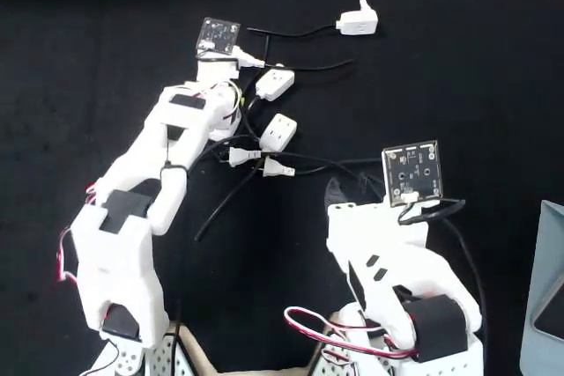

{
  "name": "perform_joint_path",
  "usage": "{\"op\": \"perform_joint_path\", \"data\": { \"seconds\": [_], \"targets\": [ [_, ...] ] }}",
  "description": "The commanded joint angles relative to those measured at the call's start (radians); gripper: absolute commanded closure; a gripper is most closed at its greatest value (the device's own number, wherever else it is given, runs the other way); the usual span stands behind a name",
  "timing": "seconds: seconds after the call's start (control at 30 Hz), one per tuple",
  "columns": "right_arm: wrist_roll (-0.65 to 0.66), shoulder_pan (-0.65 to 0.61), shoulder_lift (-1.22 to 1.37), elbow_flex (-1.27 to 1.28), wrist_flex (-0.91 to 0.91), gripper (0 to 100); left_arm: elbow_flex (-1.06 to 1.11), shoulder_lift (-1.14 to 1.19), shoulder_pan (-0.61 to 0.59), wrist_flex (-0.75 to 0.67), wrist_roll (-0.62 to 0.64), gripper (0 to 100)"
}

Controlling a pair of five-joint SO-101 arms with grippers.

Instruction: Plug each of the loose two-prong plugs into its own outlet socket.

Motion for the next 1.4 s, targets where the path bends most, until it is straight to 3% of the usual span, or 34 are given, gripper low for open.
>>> {"op": "perform_joint_path", "data": {
  "seconds": [0.0,0.43,0.6,0.7,0.87,1.07,1.37],
  "targets": [
    [-0.006,0.012,0.002,-0.002,-0.014,85.7,-0.105,0.031,-0.012,0.009,0.003,87],
    [-0.006,0.012,0.002,-0.002,-0.014,85.7,-0.025,0.040,0.061,0.017,-0.014,87],
    [-0.006,0.012,0.002,-0.002,-0.012,85.7,0.042,0.032,0.090,0.018,-0.186,87],
    [-0.006,0.012,0.002,-0.002,-0.012,85.7,0.064,0.025,0.091,0.028,-0.206,87],
    [-0.006,0.012,0.002,-0.002,-0.012,85.7,0.065,-0.107,0.127,0.252,-0.207,97],
    [-0.006,0.012,0.002,-0.002,-0.012,85.7,0.071,-0.238,0.216,0.555,-0.209,96],
    [-0.006,0.012,0.002,-0.002,-0.012,85.7,0.262,-0.394,0.277,0.571,-0.207,97]
  ]
}}
